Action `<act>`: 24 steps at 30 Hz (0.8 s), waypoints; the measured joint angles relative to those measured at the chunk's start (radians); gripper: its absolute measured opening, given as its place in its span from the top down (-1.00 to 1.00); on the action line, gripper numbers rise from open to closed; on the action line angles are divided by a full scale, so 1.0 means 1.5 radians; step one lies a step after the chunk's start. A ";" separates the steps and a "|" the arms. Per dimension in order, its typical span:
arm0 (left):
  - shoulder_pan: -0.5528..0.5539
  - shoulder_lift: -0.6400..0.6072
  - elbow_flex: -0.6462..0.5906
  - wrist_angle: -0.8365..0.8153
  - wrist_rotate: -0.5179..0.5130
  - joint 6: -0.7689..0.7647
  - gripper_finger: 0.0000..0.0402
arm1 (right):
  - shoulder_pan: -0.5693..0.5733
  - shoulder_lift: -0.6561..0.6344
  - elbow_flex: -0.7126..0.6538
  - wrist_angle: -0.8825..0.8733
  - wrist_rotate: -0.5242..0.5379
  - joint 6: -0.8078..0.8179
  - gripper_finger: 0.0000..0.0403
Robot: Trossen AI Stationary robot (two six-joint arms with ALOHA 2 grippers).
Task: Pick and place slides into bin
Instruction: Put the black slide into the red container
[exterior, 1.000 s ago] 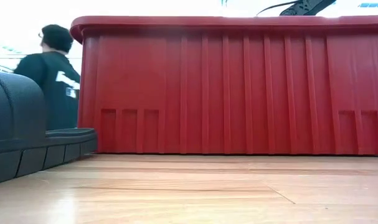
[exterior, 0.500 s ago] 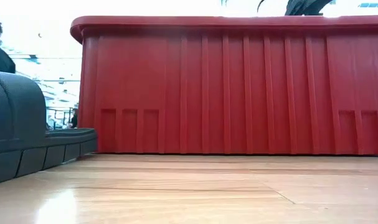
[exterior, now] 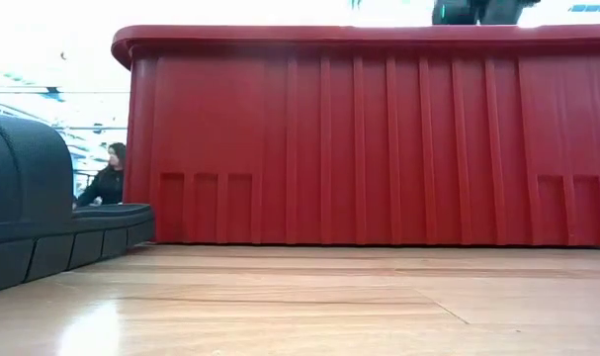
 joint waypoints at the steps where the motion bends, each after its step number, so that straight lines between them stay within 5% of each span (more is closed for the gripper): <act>1: -0.002 -0.001 0.000 -0.011 0.000 0.017 -0.22 | 0.016 -0.015 0.017 0.035 -0.019 0.016 0.10; 6: -0.048 -0.009 0.000 -0.054 0.000 0.099 -0.20 | 0.105 -0.100 0.078 0.267 -0.047 0.111 0.50; 10: -0.127 -0.021 0.000 -0.072 -0.033 0.151 0.08 | 0.171 -0.159 0.087 0.413 -0.047 0.158 0.93; 16: -0.224 -0.040 0.000 -0.192 -0.046 0.118 0.87 | 0.264 -0.177 0.087 0.432 -0.046 0.189 0.98; 24: -0.344 -0.056 -0.001 -0.186 -0.053 -0.006 0.99 | 0.374 -0.135 0.086 0.498 -0.047 0.162 1.00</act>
